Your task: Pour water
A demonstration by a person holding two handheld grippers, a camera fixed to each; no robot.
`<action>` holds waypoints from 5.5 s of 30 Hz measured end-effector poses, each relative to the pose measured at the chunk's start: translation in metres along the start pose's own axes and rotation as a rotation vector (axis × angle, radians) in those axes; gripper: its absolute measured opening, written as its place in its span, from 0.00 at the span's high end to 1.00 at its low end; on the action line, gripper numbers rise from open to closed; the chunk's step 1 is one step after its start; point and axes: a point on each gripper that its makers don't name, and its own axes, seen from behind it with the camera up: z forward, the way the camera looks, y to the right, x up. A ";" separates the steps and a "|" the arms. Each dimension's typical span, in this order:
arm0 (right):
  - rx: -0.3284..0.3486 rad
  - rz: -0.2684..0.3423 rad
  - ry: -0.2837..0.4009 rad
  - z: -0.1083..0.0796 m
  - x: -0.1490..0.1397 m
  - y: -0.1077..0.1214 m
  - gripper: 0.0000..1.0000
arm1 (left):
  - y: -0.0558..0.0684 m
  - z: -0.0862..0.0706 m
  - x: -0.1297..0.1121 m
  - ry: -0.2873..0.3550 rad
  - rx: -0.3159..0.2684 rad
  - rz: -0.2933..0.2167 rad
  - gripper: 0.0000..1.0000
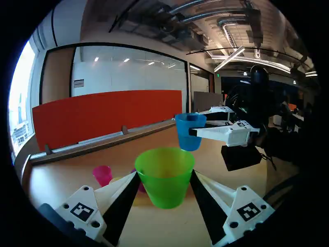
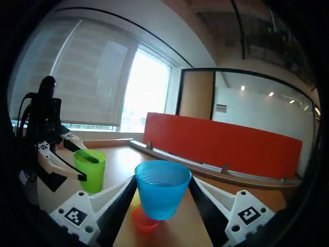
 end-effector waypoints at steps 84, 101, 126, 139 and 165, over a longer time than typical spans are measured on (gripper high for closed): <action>0.190 -0.806 -0.043 0.032 0.042 -0.047 0.08 | 0.032 0.016 -0.012 -0.018 -0.082 0.040 0.16; 0.190 -0.915 -0.052 0.033 0.043 -0.045 0.08 | 0.036 0.018 -0.010 -0.015 -0.093 0.043 0.16; 0.185 -1.022 -0.054 0.031 0.045 -0.041 0.08 | 0.044 0.022 -0.007 -0.016 -0.106 0.053 0.16; 0.181 -1.060 -0.053 0.030 0.048 -0.038 0.08 | 0.044 0.024 -0.006 -0.017 -0.109 0.054 0.17; 0.171 -1.147 -0.052 0.027 0.048 -0.036 0.08 | 0.045 0.026 -0.008 -0.015 -0.110 0.051 0.16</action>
